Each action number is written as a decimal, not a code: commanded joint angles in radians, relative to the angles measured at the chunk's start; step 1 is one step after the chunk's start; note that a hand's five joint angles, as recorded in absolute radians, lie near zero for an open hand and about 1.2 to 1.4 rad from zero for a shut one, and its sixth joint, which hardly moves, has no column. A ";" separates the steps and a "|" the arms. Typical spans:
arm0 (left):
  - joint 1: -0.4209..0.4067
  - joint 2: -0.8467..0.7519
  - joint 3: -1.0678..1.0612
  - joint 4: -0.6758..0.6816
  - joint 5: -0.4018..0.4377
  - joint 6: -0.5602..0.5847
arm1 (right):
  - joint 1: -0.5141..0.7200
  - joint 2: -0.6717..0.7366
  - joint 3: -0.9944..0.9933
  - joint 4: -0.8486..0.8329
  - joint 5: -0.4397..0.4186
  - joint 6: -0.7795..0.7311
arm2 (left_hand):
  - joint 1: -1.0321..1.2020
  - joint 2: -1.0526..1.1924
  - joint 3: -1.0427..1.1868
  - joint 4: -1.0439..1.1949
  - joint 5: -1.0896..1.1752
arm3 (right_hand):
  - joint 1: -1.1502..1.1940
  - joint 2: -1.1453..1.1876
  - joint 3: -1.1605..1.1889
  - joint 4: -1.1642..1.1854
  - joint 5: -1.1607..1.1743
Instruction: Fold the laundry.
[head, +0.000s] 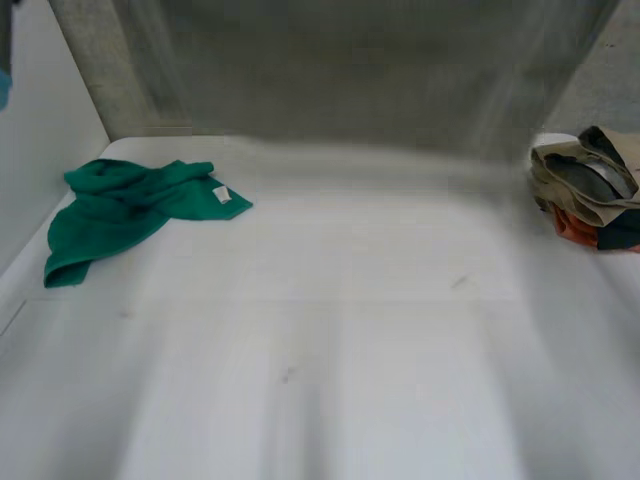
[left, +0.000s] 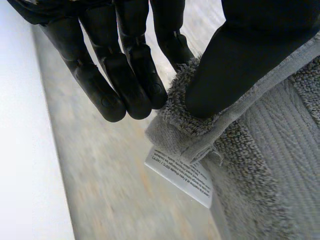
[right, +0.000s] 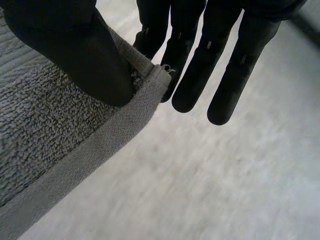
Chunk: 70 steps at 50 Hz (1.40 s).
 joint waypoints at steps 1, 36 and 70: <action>0.004 0.038 -0.122 0.062 0.017 0.027 | 0.012 -0.040 0.072 0.004 -0.047 -0.011 | 0.260 0.199 0.207 0.198 0.217 | 0.261 0.221 0.205 0.197 0.208; 0.070 0.352 -1.332 -0.197 0.162 0.623 | -0.124 -0.262 0.891 0.708 -0.143 -0.661 | 0.260 0.199 0.207 0.198 0.217 | 0.261 0.221 0.205 0.197 0.208; -0.075 -0.210 -0.464 -0.363 -0.068 0.466 | -0.008 0.256 0.321 0.343 -0.133 -0.476 | 0.260 0.199 0.207 0.198 0.217 | 0.261 0.221 0.205 0.197 0.208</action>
